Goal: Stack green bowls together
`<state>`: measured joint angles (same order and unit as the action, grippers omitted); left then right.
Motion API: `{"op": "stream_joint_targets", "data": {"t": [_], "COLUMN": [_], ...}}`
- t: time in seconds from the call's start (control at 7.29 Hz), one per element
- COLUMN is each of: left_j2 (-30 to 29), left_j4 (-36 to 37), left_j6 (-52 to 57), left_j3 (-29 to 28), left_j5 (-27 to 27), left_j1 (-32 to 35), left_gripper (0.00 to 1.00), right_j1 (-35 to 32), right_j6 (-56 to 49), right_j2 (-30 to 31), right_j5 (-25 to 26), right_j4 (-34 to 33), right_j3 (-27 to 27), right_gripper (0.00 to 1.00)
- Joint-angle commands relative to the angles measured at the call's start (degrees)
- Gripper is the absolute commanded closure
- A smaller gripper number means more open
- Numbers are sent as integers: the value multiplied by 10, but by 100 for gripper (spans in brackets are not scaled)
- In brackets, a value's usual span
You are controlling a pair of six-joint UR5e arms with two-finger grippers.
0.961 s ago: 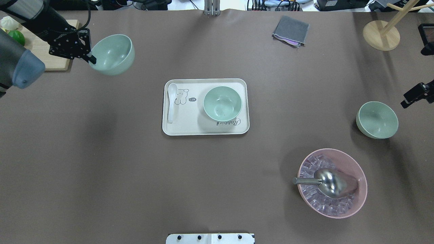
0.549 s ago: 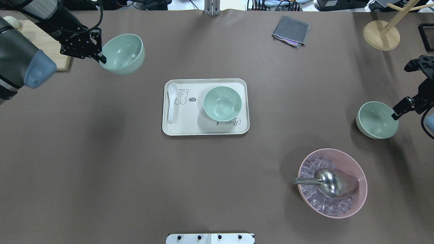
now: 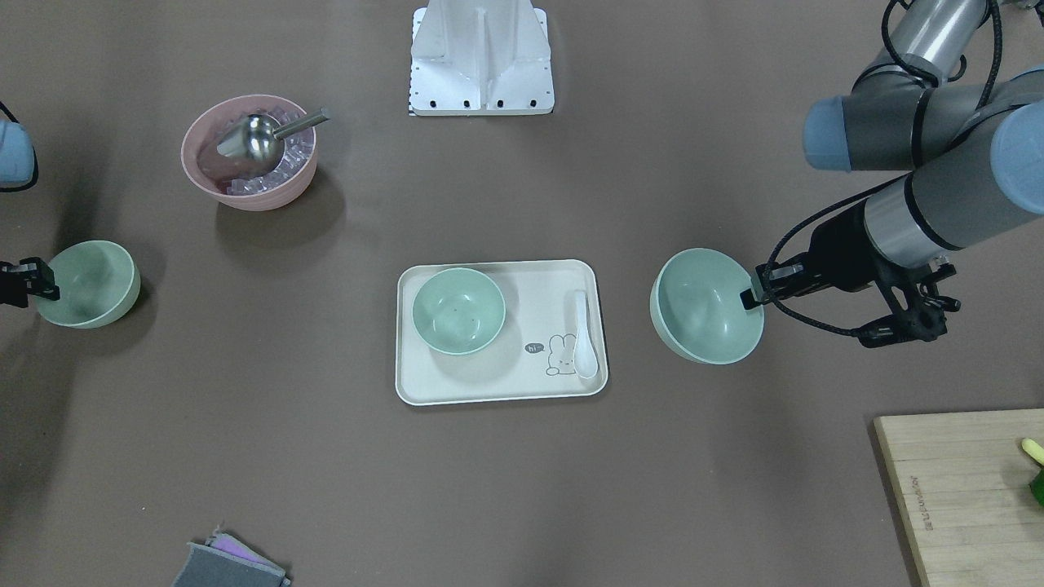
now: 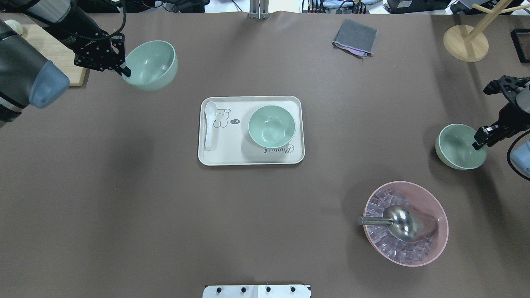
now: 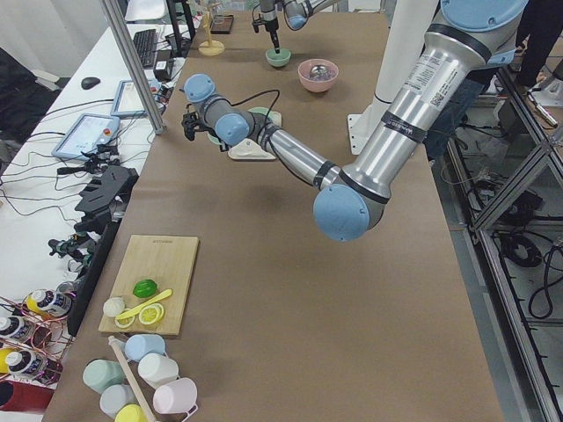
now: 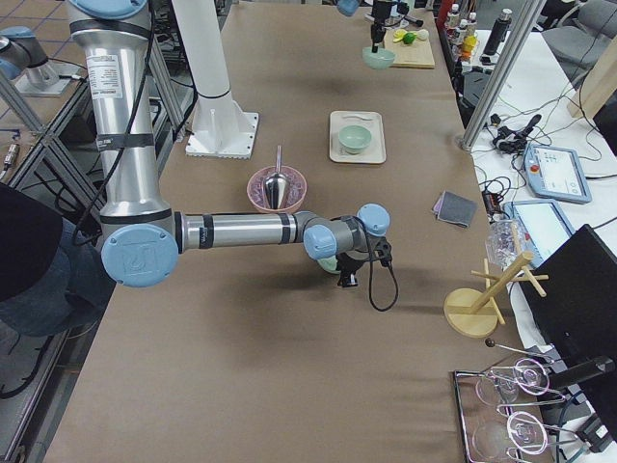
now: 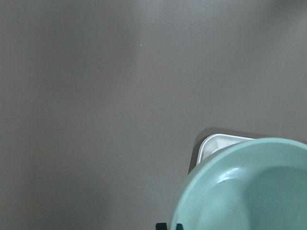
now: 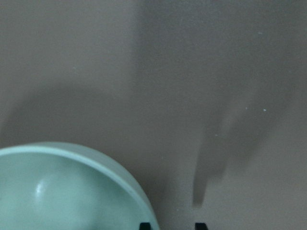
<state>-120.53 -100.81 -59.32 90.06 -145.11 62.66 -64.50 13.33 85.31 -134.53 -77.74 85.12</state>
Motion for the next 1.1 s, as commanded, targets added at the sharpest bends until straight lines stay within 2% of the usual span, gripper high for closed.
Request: {"op": "stream_joint_targets", "data": {"t": [0.0,0.41,0.55,0.69,0.96], "left_j2": [2,-7,-38,-57,-81], "left_j4": [0,-1,-1,-6,-52], "left_j6": [0,-17,-64,-96,-142], "left_j3": [2,0,-5,-8,-26], "left_j5": [0,7,43,67,84], "left_j1": [0,-14,-55,-91,-123], "left_gripper": [100,100,100,100,100], "right_j1": [1,-15,-36,-47,-69], "right_j6": [4,4,6,7,23], "right_j2": [-4,-12,-28,-31,-44], "right_j5": [-4,-53,-93,-111,-147], "right_j4": [1,-2,-7,-6,-7], "right_j3": [7,15,15,20,22], "right_gripper": [100,100,100,100,100]}}
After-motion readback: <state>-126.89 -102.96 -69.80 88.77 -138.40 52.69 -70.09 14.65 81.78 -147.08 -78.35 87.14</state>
